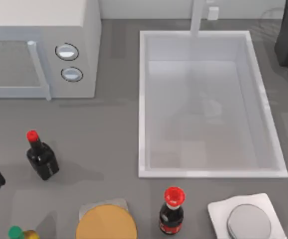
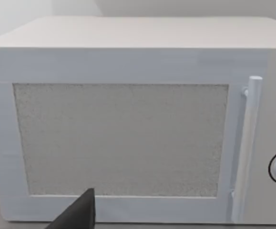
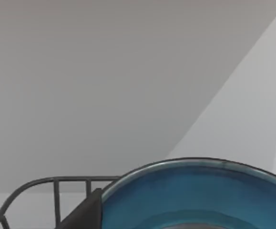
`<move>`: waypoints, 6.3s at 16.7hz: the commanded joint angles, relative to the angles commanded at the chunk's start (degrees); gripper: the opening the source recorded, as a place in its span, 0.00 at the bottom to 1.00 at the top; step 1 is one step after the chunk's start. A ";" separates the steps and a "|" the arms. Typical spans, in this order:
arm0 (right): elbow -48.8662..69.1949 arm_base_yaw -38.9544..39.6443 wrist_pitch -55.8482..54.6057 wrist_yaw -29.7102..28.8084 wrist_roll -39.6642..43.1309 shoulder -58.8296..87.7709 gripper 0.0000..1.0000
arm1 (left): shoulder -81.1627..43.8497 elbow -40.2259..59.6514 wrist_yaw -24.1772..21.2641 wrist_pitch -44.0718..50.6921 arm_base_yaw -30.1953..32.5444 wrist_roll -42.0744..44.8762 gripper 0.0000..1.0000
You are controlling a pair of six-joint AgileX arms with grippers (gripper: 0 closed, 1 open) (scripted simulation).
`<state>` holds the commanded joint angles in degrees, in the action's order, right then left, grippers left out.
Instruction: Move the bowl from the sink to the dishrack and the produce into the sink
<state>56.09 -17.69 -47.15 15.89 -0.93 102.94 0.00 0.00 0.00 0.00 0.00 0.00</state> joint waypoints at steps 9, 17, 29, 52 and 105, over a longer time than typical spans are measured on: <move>-10.42 3.86 8.73 -2.50 0.19 -20.57 1.00 | 0.00 0.00 0.00 0.00 0.00 0.00 1.00; -32.78 10.37 27.58 -9.17 0.69 -61.90 1.00 | 0.00 0.00 0.00 0.00 0.00 0.00 1.00; -56.04 17.68 47.11 -15.87 0.93 -102.87 1.00 | 0.00 0.00 0.00 0.00 0.00 0.00 1.00; -56.09 17.69 47.15 -15.89 0.93 -102.94 1.00 | 0.00 0.00 0.00 0.00 0.00 0.00 1.00; -15.25 -0.14 81.98 -15.89 18.09 -6.94 0.77 | 0.00 0.00 0.00 0.00 0.00 0.00 1.00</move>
<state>40.84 -17.83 34.83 0.00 17.16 96.00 0.00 0.00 0.00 0.00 0.00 0.00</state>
